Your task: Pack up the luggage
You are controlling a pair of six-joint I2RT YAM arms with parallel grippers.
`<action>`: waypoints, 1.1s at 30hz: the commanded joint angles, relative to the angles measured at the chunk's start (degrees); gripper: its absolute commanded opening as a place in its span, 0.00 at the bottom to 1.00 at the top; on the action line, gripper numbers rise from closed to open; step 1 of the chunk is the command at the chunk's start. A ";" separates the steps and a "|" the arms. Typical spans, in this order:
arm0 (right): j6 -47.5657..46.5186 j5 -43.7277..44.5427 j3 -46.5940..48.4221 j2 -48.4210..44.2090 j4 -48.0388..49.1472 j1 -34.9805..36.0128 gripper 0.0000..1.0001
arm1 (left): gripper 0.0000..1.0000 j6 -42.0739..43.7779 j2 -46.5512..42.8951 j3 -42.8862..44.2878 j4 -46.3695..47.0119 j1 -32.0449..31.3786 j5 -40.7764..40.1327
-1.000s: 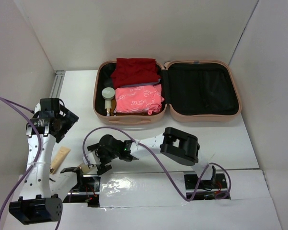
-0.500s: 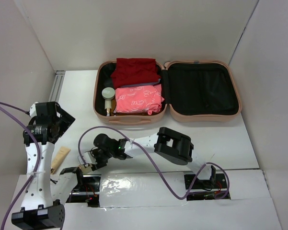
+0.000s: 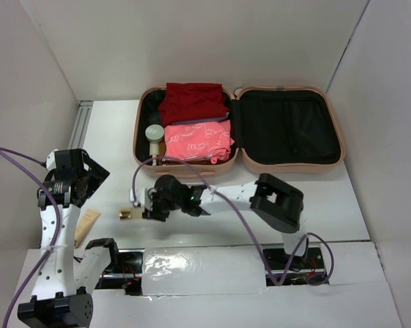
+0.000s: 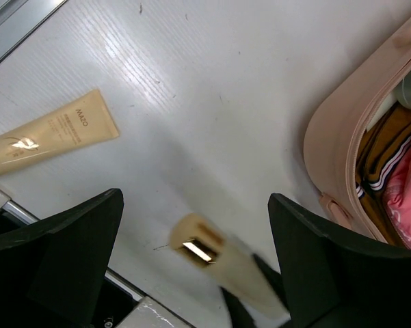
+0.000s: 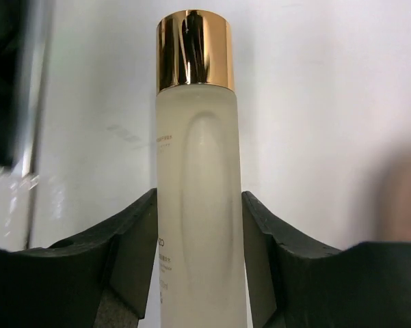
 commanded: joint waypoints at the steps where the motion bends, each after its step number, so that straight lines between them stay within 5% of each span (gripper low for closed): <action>1: 12.21 11.20 0.07 -11.03 11.80 -4.45 0.00 | 1.00 0.49 -0.79 0.81 2.52 0.39 0.07; 7: 24.07 28.30 8.05 -11.50 4.71 -12.43 0.00 | 1.00 -1.01 -0.79 -1.20 3.84 0.39 1.47; 9: 31.89 33.51 17.52 -7.81 0.13 -14.82 0.00 | 1.00 -1.01 -0.79 -1.21 3.84 0.39 1.47; 18: 51.66 52.15 55.58 20.92 -17.19 -19.22 0.00 | 1.00 0.57 -0.18 -4.19 6.91 0.39 4.90; 20: 55.62 51.56 71.27 30.37 -20.79 -21.32 0.00 | 1.00 0.57 0.35 -6.02 7.52 0.39 6.46; 29: 62.67 52.35 73.90 35.97 -11.40 -23.00 0.00 | 1.00 2.33 1.67 -5.86 9.20 1.44 6.92; 33: 66.64 44.72 73.90 37.73 -12.72 -23.53 0.00 | 1.00 2.86 1.14 -5.86 9.81 2.06 8.14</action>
